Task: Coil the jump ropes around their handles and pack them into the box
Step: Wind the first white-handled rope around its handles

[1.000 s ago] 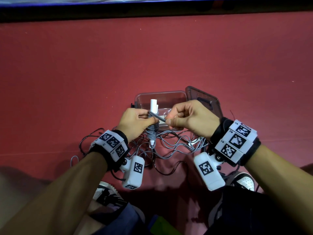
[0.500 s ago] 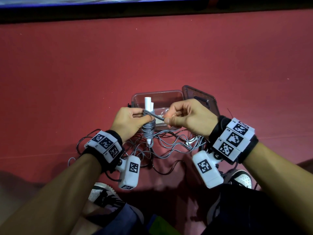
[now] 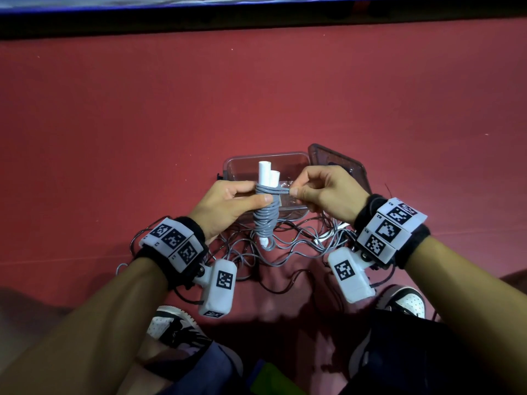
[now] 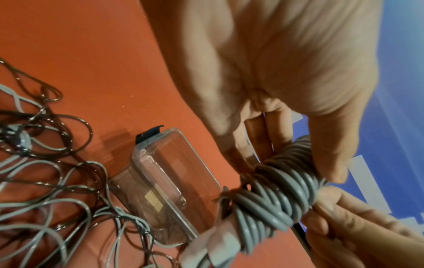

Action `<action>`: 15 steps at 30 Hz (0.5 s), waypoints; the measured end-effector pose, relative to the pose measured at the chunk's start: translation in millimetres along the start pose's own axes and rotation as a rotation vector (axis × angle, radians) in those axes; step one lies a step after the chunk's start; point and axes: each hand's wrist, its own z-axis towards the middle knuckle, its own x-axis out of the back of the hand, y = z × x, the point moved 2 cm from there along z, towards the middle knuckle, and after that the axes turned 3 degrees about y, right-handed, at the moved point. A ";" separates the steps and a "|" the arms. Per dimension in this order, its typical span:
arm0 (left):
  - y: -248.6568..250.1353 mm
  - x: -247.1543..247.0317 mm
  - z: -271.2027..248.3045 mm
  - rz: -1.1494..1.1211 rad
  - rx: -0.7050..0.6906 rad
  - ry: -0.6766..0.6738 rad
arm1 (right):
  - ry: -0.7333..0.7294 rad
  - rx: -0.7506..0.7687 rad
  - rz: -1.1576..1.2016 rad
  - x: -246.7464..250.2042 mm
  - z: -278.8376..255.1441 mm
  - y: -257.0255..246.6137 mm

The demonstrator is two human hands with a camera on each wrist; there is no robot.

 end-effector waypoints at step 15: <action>-5.9 2.4 4.4 -0.034 0.047 -0.044 | 0.064 0.057 -0.029 -5.8 2.4 2.0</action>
